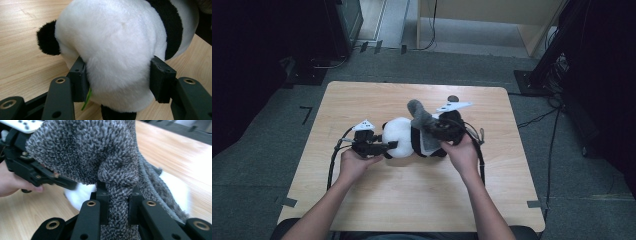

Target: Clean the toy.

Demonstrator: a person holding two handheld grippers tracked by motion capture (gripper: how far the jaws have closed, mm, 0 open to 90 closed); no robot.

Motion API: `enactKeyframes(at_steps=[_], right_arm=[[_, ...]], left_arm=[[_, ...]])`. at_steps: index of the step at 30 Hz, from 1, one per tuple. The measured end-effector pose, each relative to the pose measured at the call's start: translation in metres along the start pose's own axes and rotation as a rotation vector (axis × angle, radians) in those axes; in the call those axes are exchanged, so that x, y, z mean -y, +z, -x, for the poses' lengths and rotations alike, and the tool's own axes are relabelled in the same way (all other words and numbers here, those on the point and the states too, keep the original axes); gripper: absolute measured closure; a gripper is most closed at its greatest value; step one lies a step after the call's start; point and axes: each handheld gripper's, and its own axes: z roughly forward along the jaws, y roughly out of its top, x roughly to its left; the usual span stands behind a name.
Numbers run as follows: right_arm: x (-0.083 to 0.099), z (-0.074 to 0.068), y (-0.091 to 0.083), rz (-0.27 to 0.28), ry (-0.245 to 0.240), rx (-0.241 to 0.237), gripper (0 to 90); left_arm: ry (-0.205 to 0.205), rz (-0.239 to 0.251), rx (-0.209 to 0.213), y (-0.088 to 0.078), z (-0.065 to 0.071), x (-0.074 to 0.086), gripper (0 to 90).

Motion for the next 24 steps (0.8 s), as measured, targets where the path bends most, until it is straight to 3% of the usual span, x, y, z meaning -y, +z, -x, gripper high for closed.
enactKeyframes(at_steps=[6, 9, 17, 24], right_arm=[[-0.002, -0.024, 0.047, -0.104, -0.071, -0.015, 78.1], [0.004, -0.031, 0.058, -0.126, -0.094, -0.021, 78.3], [0.017, -0.038, 0.065, -0.159, -0.130, -0.060, 78.5], [0.027, -0.021, 0.048, -0.157, -0.099, -0.073, 78.9]], left_arm=[[-0.007, -0.004, 0.000, 0.000, 0.000, 0.000, 42.6], [-0.015, -0.008, -0.002, 0.001, -0.001, 0.000, 42.6], [-0.008, -0.010, -0.006, 0.001, -0.001, 0.001, 42.7], [0.001, -0.013, -0.002, 0.001, -0.001, 0.001, 43.4]])
